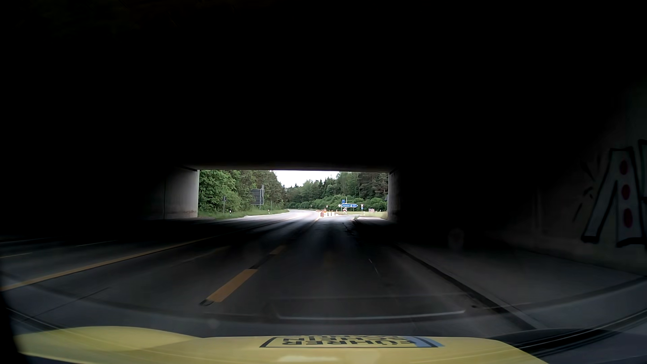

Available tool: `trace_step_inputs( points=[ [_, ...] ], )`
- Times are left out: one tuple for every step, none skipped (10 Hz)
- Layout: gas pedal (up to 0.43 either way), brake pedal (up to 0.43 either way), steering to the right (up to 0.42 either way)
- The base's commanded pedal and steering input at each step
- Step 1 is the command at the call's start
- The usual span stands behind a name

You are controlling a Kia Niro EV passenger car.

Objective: Follow the waypoints while adhering to traffic rules and regulations

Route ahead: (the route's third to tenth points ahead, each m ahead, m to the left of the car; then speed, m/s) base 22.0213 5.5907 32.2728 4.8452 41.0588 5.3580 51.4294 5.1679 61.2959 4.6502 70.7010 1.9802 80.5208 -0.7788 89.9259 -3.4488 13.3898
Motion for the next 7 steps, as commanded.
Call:
trace_step_inputs(
  points=[
    [0.067, 0.000, 0.001],
    [0.067, 0.000, 0.001],
    [0.067, 0.000, 0.002],
    [0.067, 0.000, 0.002],
    [0.067, 0.000, 0.002],
    [0.059, 0.000, 0.002],
    [0.059, 0.000, 0.002]
  ],
)
